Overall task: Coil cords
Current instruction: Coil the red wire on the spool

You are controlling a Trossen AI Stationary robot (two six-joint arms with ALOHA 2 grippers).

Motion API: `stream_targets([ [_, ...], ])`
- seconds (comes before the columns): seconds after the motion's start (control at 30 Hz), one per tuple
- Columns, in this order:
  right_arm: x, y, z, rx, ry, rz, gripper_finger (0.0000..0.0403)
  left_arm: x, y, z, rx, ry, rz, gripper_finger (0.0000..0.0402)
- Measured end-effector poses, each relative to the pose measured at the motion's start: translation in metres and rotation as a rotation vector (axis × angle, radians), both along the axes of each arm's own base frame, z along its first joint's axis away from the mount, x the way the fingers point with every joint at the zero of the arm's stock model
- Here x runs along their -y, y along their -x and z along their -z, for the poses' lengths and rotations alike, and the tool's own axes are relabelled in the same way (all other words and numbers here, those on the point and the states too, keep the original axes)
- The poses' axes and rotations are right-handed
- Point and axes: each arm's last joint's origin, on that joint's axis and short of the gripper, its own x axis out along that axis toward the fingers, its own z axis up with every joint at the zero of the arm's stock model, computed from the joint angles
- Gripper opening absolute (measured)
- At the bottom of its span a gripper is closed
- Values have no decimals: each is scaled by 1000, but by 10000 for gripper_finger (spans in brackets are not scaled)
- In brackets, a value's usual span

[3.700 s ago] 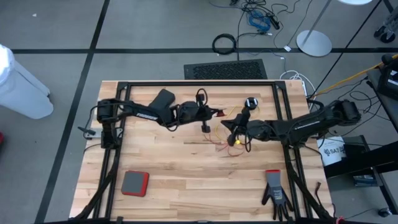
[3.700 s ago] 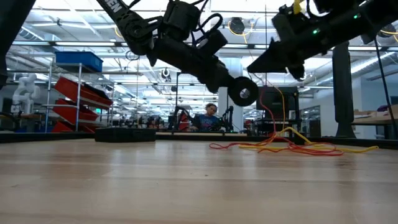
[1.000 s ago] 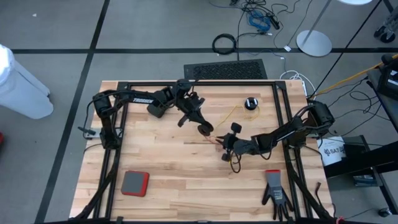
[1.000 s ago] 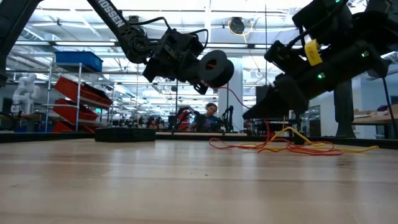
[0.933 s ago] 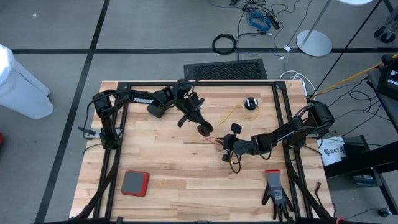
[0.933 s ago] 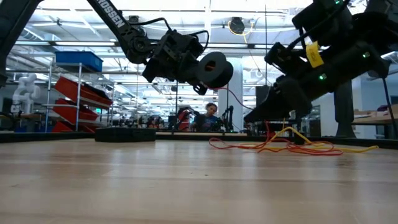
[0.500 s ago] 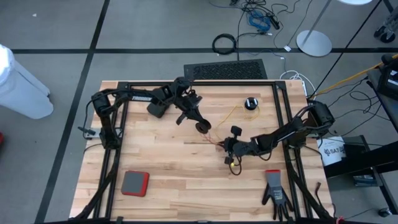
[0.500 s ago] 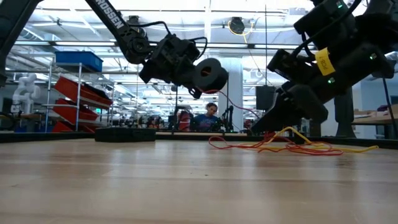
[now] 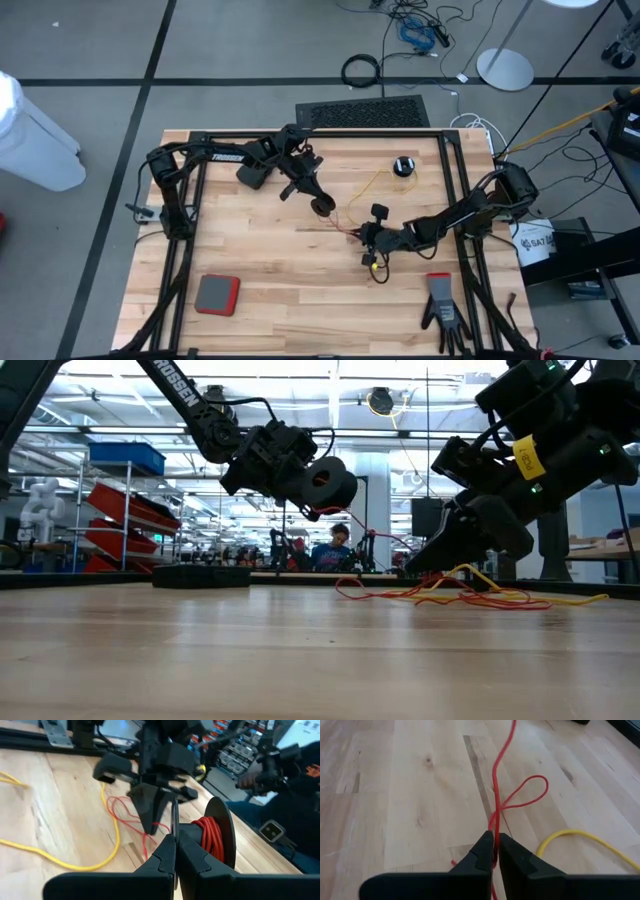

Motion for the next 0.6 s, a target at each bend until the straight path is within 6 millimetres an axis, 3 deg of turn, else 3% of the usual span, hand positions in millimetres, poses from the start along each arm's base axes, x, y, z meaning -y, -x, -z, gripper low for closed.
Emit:
stream_targets([
  [0.3,3,6,-19,30,-28,29,2,7,9,12,-51,-27,62,6],
  [0.6,6,13,-52,159,-72,39,1,35,-6,18,-106,-284,9,6],
])
